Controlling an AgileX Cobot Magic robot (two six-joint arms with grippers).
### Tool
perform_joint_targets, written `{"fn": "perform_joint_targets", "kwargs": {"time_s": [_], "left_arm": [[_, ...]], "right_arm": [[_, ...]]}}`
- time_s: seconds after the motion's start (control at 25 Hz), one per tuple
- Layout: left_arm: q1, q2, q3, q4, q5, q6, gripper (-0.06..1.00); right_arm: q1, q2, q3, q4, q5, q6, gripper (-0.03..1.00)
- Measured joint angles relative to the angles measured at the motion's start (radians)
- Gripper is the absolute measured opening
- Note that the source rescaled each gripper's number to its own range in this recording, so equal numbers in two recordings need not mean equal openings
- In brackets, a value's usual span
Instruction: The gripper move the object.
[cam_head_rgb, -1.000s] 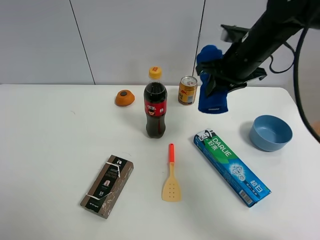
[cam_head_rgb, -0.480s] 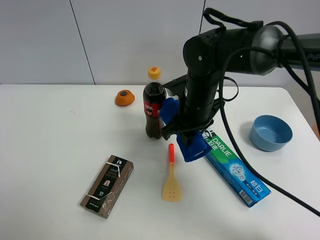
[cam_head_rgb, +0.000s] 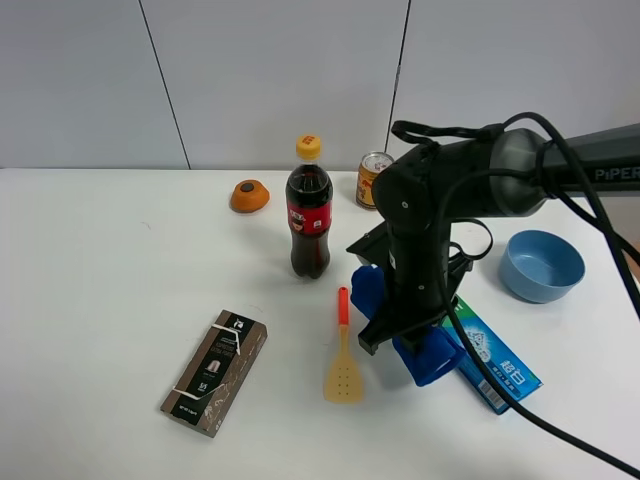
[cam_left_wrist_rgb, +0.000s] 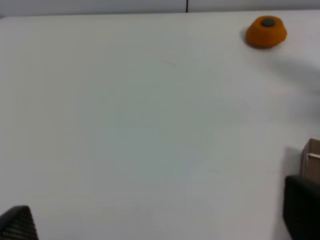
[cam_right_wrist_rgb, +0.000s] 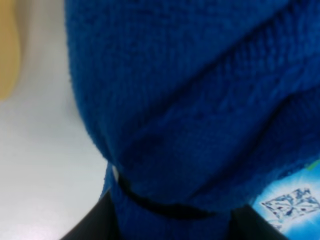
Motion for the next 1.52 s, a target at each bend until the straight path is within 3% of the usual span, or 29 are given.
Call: {"fn": "perform_joint_targets", "kwargs": {"time_s": [0.24, 0.32, 0.44, 0.56, 0.8, 0.92, 1.12, 1.36, 1.44, 1.52], "left_arm": [[0.0, 0.0, 0.0, 0.0, 0.0, 0.0, 1.0], [0.0, 0.0, 0.0, 0.0, 0.0, 0.0, 1.0], [0.0, 0.0, 0.0, 0.0, 0.0, 0.0, 1.0], [0.0, 0.0, 0.0, 0.0, 0.0, 0.0, 1.0], [0.0, 0.0, 0.0, 0.0, 0.0, 0.0, 1.0], [0.0, 0.0, 0.0, 0.0, 0.0, 0.0, 1.0], [0.0, 0.0, 0.0, 0.0, 0.0, 0.0, 1.0], [0.0, 0.0, 0.0, 0.0, 0.0, 0.0, 1.0], [0.0, 0.0, 0.0, 0.0, 0.0, 0.0, 1.0], [0.0, 0.0, 0.0, 0.0, 0.0, 0.0, 1.0]], "right_arm": [[0.0, 0.0, 0.018, 0.005, -0.018, -0.004, 0.01], [0.0, 0.0, 0.02, 0.015, -0.017, -0.029, 0.17], [0.0, 0.0, 0.025, 0.02, -0.016, -0.055, 0.54], [0.0, 0.0, 0.026, 0.004, -0.025, -0.035, 0.68], [0.012, -0.032, 0.03, -0.004, -0.062, -0.001, 0.72], [0.023, -0.19, 0.029, -0.005, -0.18, 0.001, 0.72], [-0.016, -0.386, 0.029, -0.005, -0.23, 0.054, 0.72], [-0.188, -0.622, 0.029, 0.003, -0.248, 0.112, 0.72], [-0.324, -0.75, 0.029, 0.031, -0.252, 0.105, 0.72], [-0.402, -0.842, 0.029, 0.055, -0.252, 0.084, 0.72]]}}
